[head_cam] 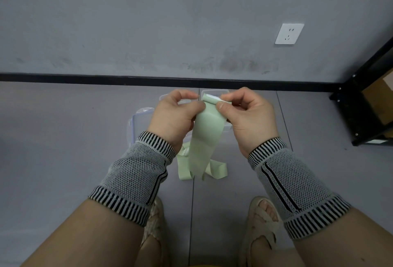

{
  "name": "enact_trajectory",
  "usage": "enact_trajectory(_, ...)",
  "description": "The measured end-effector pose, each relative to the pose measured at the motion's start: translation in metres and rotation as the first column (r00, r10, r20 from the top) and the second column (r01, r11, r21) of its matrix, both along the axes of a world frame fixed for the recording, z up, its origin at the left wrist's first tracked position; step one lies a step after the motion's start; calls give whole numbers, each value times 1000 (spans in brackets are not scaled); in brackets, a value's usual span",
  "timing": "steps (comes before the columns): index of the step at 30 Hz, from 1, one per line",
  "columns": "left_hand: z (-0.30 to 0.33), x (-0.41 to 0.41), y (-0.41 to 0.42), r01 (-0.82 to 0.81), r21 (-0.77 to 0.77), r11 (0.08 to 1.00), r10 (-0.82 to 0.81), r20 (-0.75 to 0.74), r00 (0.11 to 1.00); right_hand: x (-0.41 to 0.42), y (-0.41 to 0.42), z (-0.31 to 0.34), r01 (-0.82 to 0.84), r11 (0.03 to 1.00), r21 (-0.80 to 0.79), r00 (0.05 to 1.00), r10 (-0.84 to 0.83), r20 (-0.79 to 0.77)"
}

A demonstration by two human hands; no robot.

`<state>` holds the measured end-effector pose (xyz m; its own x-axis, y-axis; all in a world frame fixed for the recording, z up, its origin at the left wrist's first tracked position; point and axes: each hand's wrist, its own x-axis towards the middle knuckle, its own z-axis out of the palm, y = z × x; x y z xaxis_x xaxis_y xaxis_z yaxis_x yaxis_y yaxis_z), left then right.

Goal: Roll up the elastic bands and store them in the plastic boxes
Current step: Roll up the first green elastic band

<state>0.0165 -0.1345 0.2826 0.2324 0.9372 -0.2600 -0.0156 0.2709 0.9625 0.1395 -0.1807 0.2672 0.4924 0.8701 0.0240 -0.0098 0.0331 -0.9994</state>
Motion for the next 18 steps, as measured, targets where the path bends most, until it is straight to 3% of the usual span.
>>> enact_trajectory(11, 1, 0, -3, 31, 76, 997, -28, -43, 999, -2, -2, -1, -24, 999, -22, 989, 27, 143)
enact_trajectory(18, 6, -2, -4, 15, 84, 996, -17, 22, 1000, 1, -1, -1, -30, 997, -69, 1000, 30, 7)
